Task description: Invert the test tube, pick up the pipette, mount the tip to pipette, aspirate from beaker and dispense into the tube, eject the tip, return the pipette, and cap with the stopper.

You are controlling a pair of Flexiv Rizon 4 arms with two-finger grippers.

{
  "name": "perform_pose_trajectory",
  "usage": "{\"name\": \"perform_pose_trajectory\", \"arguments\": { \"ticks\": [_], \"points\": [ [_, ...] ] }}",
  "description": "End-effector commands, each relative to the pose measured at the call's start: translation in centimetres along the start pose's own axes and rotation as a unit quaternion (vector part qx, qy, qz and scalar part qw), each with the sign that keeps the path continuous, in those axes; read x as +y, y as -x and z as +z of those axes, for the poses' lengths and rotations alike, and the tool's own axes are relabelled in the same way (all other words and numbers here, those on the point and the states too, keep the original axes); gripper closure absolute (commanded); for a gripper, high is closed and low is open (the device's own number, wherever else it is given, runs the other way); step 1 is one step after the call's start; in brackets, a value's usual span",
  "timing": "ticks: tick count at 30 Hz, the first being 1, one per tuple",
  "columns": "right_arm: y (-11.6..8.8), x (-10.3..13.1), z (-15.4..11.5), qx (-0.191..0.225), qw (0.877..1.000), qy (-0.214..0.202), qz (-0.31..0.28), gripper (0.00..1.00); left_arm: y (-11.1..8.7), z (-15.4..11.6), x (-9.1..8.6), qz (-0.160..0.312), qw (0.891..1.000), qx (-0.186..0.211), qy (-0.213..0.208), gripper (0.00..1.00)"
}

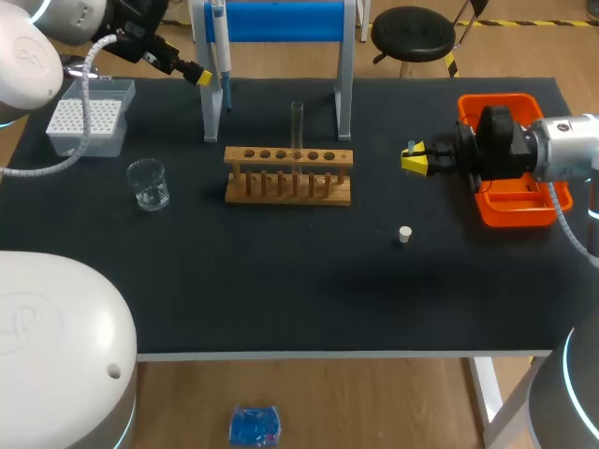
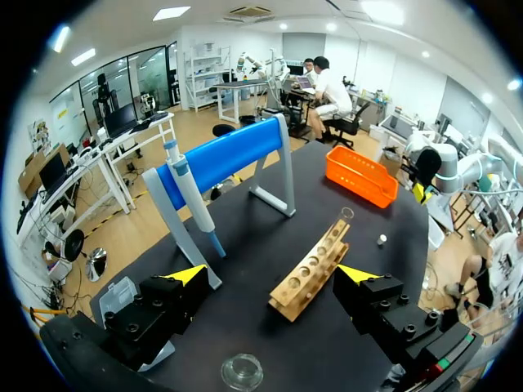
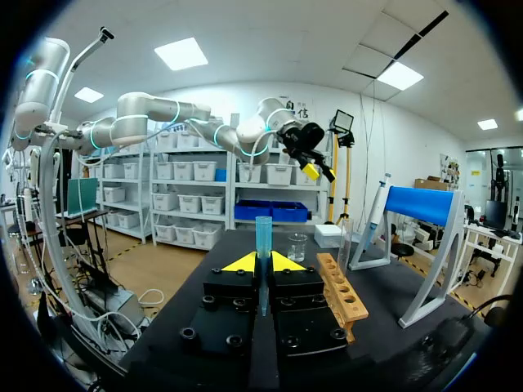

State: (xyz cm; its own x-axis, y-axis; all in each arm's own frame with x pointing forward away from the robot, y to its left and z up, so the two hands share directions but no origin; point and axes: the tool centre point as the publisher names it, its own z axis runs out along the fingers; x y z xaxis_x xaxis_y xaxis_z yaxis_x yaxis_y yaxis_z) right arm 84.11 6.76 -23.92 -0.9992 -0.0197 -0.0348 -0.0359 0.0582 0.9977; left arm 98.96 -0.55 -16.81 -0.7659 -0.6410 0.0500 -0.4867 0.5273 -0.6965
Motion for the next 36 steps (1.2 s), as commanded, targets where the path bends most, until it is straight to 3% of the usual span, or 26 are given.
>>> {"name": "perform_pose_trajectory", "arguments": {
  "ticks": [1, 3, 10, 15, 18, 27, 36],
  "points": [
    [-0.1, 0.0, 0.0, -0.001, 1.000, -0.001, -0.001, 1.00, 0.0, 0.0, 0.0, -0.001, 1.000, 0.000, 0.002, 0.00],
    [-0.1, 0.0, 0.0, -0.001, 1.000, -0.001, -0.001, 1.00, 0.0, 0.0, 0.0, -0.001, 1.000, 0.000, 0.002, 0.00],
    [-0.1, 0.0, 0.0, -0.001, 1.000, -0.001, -0.001, 1.00, 4.4, 5.0, -2.0, -0.038, 0.993, -0.108, 0.024, 0.00],
    [-0.1, 0.0, 0.0, -0.001, 1.000, -0.001, -0.001, 1.00, 5.8, 7.5, -4.9, -0.060, 0.987, -0.147, -0.008, 0.00],
    [-0.1, 0.0, 0.0, -0.001, 1.000, -0.001, -0.001, 1.00, 6.4, 8.6, -5.5, -0.071, 0.981, -0.180, -0.011, 0.00],
    [-0.1, 0.0, 0.0, -0.001, 1.000, -0.001, -0.001, 1.00, 7.2, 10.0, -5.9, -0.115, 0.957, -0.265, -0.031, 0.00],
    [-0.1, 0.0, 0.0, -0.001, 1.000, -0.001, -0.001, 1.00, 7.8, 10.2, -5.7, -0.164, 0.933, -0.315, -0.055, 0.00]
  ]
}}
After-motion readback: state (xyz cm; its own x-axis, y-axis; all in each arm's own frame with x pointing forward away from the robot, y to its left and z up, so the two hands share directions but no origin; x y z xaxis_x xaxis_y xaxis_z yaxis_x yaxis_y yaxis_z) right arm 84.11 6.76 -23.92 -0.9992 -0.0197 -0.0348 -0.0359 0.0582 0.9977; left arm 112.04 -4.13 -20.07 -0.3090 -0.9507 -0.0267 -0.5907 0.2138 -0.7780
